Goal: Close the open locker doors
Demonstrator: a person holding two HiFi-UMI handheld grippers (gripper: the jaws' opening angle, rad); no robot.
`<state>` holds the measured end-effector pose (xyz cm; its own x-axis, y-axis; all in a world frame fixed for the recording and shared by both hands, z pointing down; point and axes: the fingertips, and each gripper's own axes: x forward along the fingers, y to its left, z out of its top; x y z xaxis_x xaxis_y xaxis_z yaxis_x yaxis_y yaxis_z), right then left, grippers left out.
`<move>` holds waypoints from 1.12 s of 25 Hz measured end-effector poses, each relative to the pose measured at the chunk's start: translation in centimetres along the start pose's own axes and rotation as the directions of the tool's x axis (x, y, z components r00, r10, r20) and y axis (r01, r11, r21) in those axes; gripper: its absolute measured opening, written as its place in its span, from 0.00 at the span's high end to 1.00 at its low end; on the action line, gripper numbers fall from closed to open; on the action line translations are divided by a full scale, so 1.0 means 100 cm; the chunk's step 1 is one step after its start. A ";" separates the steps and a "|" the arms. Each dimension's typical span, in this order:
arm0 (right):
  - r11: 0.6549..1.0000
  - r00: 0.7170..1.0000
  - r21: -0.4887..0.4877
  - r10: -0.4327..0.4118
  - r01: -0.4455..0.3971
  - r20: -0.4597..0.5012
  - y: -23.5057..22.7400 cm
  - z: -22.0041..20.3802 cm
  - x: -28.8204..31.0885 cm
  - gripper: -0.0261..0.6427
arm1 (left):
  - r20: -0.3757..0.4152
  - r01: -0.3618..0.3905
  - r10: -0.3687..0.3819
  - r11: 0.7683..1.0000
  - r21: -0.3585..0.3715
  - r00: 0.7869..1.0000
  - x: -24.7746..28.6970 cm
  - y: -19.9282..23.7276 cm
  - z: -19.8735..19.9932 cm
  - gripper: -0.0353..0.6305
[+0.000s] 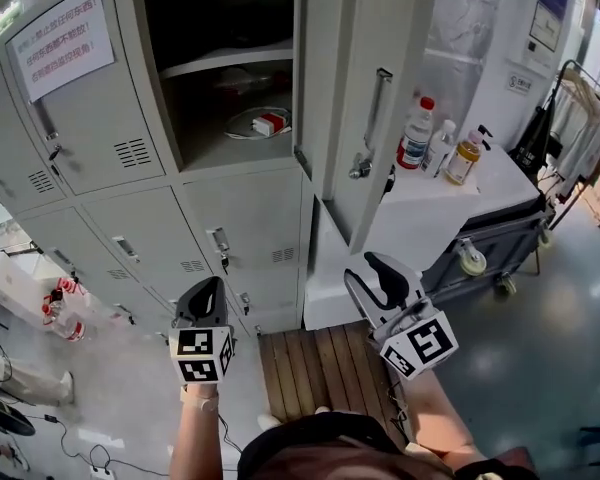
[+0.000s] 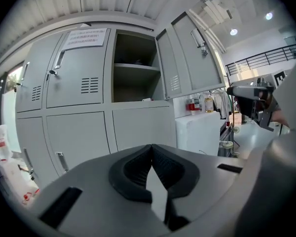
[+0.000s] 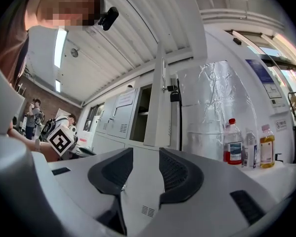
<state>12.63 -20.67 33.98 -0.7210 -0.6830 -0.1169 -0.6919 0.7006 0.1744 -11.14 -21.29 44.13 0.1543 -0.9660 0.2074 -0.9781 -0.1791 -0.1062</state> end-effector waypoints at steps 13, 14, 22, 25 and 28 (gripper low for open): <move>0.997 0.996 0.008 0.074 -0.074 0.047 0.036 0.016 0.036 0.68 | -0.039 -0.047 0.046 0.999 -0.009 0.998 -0.032 0.032 -0.022 0.92; 0.996 0.995 0.009 0.085 -0.085 0.049 0.042 0.017 0.041 0.68 | -0.041 -0.052 0.052 0.999 -0.010 0.998 -0.036 0.037 -0.025 0.92; 0.987 0.985 0.024 0.159 -0.161 0.066 0.089 0.023 0.082 0.68 | -0.072 -0.123 0.120 0.992 -0.036 0.990 -0.076 0.089 -0.052 0.92; 0.983 0.982 0.026 0.178 -0.180 0.066 0.104 0.024 0.101 0.68 | -0.081 -0.151 0.146 0.987 -0.047 0.986 -0.095 0.108 -0.064 0.92; 0.981 0.979 0.002 0.192 -0.193 0.063 0.117 0.027 0.123 0.68 | -0.093 -0.177 0.171 0.982 -0.061 0.981 -0.112 0.126 -0.079 0.92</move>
<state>-4.42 -20.35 31.99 -0.8416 -0.5210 -0.1423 -0.5398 0.8197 0.1917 -26.25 -11.25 48.15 -0.0285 -0.9607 0.2760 -0.9966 0.0060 -0.0820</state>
